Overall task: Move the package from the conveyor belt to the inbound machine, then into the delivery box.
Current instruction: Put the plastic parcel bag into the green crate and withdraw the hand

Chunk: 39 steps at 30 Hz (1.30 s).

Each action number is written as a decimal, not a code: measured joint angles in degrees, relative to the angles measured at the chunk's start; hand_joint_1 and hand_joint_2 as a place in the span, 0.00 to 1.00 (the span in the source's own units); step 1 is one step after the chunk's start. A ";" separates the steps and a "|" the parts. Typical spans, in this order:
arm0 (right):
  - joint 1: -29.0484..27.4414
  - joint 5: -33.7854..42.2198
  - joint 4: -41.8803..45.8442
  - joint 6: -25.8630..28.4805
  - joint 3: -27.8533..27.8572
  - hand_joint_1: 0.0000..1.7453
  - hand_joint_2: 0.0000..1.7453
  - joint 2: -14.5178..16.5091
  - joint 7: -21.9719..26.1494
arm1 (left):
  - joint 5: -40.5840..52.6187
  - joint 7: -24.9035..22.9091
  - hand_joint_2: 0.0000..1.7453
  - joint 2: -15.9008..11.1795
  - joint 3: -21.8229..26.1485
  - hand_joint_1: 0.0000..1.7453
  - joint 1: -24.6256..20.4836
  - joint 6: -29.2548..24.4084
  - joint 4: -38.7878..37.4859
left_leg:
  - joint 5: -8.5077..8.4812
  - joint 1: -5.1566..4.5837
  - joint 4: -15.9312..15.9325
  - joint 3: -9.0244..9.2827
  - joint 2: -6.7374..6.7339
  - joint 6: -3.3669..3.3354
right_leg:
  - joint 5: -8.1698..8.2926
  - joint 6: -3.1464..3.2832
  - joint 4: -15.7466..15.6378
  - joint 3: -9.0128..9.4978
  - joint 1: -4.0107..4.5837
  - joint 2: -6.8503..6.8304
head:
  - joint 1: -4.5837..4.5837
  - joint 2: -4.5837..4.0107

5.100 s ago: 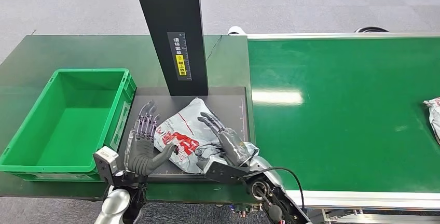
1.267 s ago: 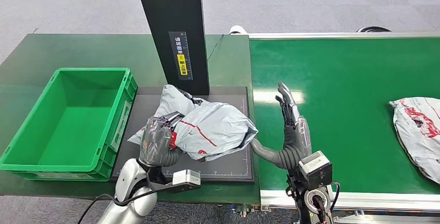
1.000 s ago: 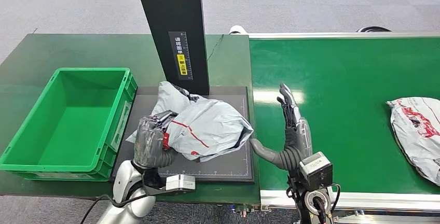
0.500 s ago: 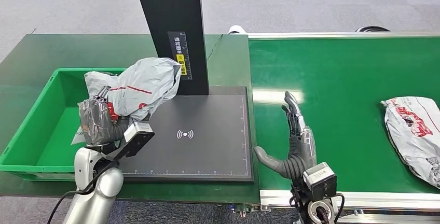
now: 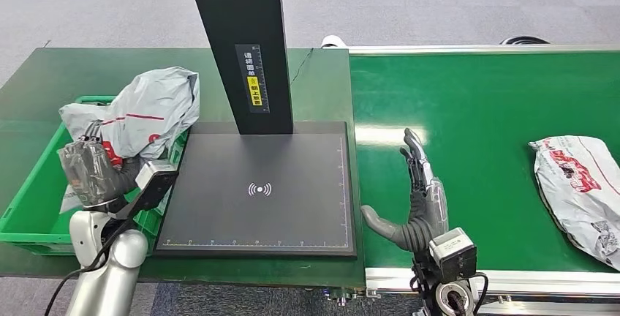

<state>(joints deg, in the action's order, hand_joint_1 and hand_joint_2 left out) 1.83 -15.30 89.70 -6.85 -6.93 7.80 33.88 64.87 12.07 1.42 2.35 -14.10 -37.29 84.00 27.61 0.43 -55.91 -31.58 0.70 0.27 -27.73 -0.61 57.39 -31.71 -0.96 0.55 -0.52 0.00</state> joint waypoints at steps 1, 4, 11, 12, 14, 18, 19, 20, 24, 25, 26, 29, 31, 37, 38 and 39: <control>0.09 0.08 -0.01 0.09 0.00 0.00 1.00 -0.04 0.00 | 0.80 0.14 1.00 -0.09 0.55 1.00 -0.04 -0.22 -0.02 | 0.00 0.00 0.00 -0.01 0.00 0.00 | 0.00 0.00 0.00 0.00 0.00 0.00 | -0.01 0.00; 0.34 0.19 -0.04 0.55 0.01 0.00 1.00 -0.15 -0.05 | 5.92 -6.73 1.00 -0.08 2.28 1.00 -0.76 6.73 -0.50 | 0.00 -0.01 0.00 -0.01 0.01 0.00 | 0.00 0.00 0.00 0.01 -0.02 -0.01 | 0.02 0.00; 0.38 0.06 -0.04 0.30 0.33 0.00 1.00 -0.43 -0.20 | 8.21 -15.82 1.00 -1.12 7.88 1.00 -4.07 19.41 -9.60 | -0.03 0.03 -0.01 -0.05 -0.12 0.04 | 0.13 0.08 0.00 -0.13 0.03 0.14 | 0.00 0.00; 0.37 0.03 -0.04 0.25 0.37 0.00 1.00 -0.43 -0.20 | 8.13 -15.87 1.00 -1.36 8.45 1.00 -4.53 19.58 -10.67 | -0.03 0.04 -0.01 -0.06 -0.11 0.04 | 0.13 0.08 0.00 -0.13 0.04 0.14 | 0.00 0.00; 0.32 0.02 -0.04 0.17 0.42 0.00 1.00 -0.43 -0.20 | 8.00 -15.89 1.00 -1.83 9.39 0.80 -5.31 19.86 -12.54 | -0.03 0.05 -0.01 -0.06 -0.12 0.04 | 0.12 0.08 0.01 -0.14 0.04 0.16 | 0.00 0.00; 0.18 0.01 -0.04 0.07 0.52 0.00 1.00 -0.42 -0.20 | 8.04 -15.89 1.00 -2.52 10.64 0.01 -6.77 20.69 -16.04 | -0.02 0.04 -0.01 -0.07 -0.11 0.04 | 0.12 0.08 0.01 -0.15 0.04 0.16 | 0.00 0.00; 0.16 -0.02 -0.04 0.04 0.54 0.00 1.00 -0.42 -0.20 | 8.13 -15.89 1.00 -2.64 10.82 0.00 -7.11 20.82 -16.86 | -0.02 0.04 -0.01 -0.07 -0.11 0.04 | 0.12 0.08 0.01 -0.15 0.04 0.15 | 0.00 0.00; 0.13 -0.04 -0.03 0.01 0.56 0.00 1.00 -0.41 -0.20 | 8.21 -15.89 1.00 -2.72 10.95 0.00 -7.43 20.79 -17.62 | -0.02 0.04 -0.01 -0.07 -0.11 0.04 | 0.12 0.08 0.01 -0.15 0.04 0.15 | 0.01 0.00; -0.16 -0.13 0.14 -0.09 0.67 0.00 1.00 -0.41 -0.20 | 7.95 -15.12 1.00 -2.91 11.13 0.00 -8.07 16.84 -19.65 | -0.03 0.04 -0.01 -0.07 -0.11 0.04 | 0.12 0.08 0.01 -0.14 0.04 0.15 | 0.01 0.00; -0.27 -0.13 0.21 -0.10 0.69 0.00 1.00 -0.41 -0.20 | 7.56 -14.49 1.00 -2.93 11.16 0.00 -8.11 14.89 -19.85 | -0.03 0.04 -0.01 -0.07 -0.11 0.04 | 0.12 0.08 0.01 -0.14 0.04 0.15 | 0.00 0.00; -0.37 -0.13 0.28 -0.10 0.72 0.00 1.00 -0.41 -0.21 | 6.98 -13.63 1.00 -2.93 11.18 0.00 -8.13 12.78 -19.92 | -0.03 0.04 -0.01 -0.07 -0.10 0.04 | 0.12 0.08 0.01 -0.14 0.04 0.15 | 0.00 0.00; -0.53 -0.13 0.42 -0.10 0.77 0.00 1.00 -0.40 -0.35 | 4.30 -9.62 1.00 -2.88 11.17 0.00 -8.00 6.00 -19.07 | -0.02 0.04 -0.01 -0.08 -0.11 0.05 | 0.12 0.08 0.01 -0.15 0.04 0.15 | 0.01 0.00; -0.54 -0.13 0.44 -0.05 0.78 0.00 1.00 -0.38 -0.45 | 2.56 -6.90 1.00 -2.77 11.04 0.00 -7.86 2.60 -17.76 | -0.02 0.04 -0.01 -0.08 -0.10 0.05 | 0.12 0.08 0.01 -0.15 0.04 0.15 | 0.01 0.00; -0.53 -0.09 0.43 0.43 0.80 0.00 1.00 -0.34 -0.50 | -2.66 -0.36 0.50 -2.06 10.33 0.00 -6.73 -1.65 -13.35 | -0.02 0.04 -0.01 -0.09 -0.11 0.05 | 0.12 0.08 0.01 -0.14 0.04 0.15 | 0.01 0.00; -0.53 -0.08 0.43 0.46 0.81 0.00 1.00 -0.34 -0.50 | -3.58 0.64 0.25 -1.90 10.15 0.00 -6.49 -1.76 -12.60 | -0.02 0.04 -0.01 -0.09 -0.10 0.04 | 0.12 0.08 0.01 -0.14 0.04 0.15 | 0.01 0.00; -0.53 -0.06 0.42 0.48 0.81 0.00 1.00 -0.33 -0.50 | -4.43 1.53 0.00 -1.74 10.02 0.00 -6.27 -1.78 -11.91 | -0.02 0.04 -0.01 -0.09 -0.09 0.04 | 0.12 0.08 0.01 -0.14 0.04 0.15 | 0.01 0.00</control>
<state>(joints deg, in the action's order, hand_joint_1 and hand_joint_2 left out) 1.31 -15.36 90.12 -6.37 -6.11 7.46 33.38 60.43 13.60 -0.32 12.37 -20.37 -39.07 72.09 27.59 0.47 -55.92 -31.67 0.61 0.32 -27.61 -0.53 57.39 -31.85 -0.92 0.69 -0.51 0.00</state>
